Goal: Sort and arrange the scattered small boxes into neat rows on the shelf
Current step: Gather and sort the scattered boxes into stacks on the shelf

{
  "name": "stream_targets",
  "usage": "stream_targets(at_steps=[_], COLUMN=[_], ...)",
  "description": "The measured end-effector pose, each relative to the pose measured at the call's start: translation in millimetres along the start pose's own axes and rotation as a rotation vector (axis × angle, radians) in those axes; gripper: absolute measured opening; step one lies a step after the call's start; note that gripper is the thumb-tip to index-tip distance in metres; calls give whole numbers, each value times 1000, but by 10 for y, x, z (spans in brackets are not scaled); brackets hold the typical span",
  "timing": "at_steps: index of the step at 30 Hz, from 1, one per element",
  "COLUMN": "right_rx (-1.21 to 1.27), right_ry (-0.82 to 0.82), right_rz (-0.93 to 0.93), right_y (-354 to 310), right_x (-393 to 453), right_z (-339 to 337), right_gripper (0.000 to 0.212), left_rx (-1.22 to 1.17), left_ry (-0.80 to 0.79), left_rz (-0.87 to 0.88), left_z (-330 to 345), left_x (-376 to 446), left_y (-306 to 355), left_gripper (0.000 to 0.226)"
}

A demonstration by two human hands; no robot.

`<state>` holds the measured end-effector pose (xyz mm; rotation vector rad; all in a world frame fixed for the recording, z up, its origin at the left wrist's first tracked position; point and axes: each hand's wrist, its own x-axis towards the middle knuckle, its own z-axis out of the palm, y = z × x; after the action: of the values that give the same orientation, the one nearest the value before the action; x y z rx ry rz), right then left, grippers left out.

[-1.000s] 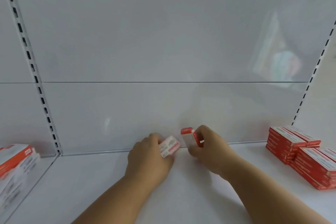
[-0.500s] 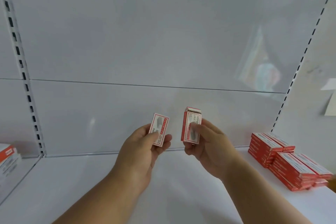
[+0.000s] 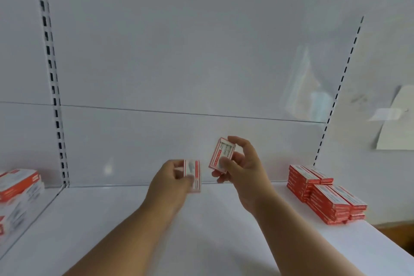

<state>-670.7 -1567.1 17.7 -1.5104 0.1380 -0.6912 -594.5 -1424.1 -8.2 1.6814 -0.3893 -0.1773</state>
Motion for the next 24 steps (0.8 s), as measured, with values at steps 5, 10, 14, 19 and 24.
stream_targets(at_steps=[5, 10, 14, 19, 24], right_rx=[-40, 73, 134, 121, 221], right_ry=[19, 52, 35, 23, -9], right_rz=[104, 159, 166, 210, 295], right_y=[152, 288, 295, 265, 206], right_x=[-55, -45, -22, 24, 24], right_z=[37, 130, 127, 61, 23], right_gripper=[35, 33, 13, 5, 11], left_rx=[-13, -145, -116, -64, -65], left_ry=[-41, -143, -139, -127, -126], left_rz=[-13, -39, 5, 95, 153], left_z=[-24, 34, 22, -34, -13], left_x=[-49, -117, -60, 55, 114], left_y=[40, 24, -36, -102, -152], left_gripper=[46, 18, 12, 15, 17])
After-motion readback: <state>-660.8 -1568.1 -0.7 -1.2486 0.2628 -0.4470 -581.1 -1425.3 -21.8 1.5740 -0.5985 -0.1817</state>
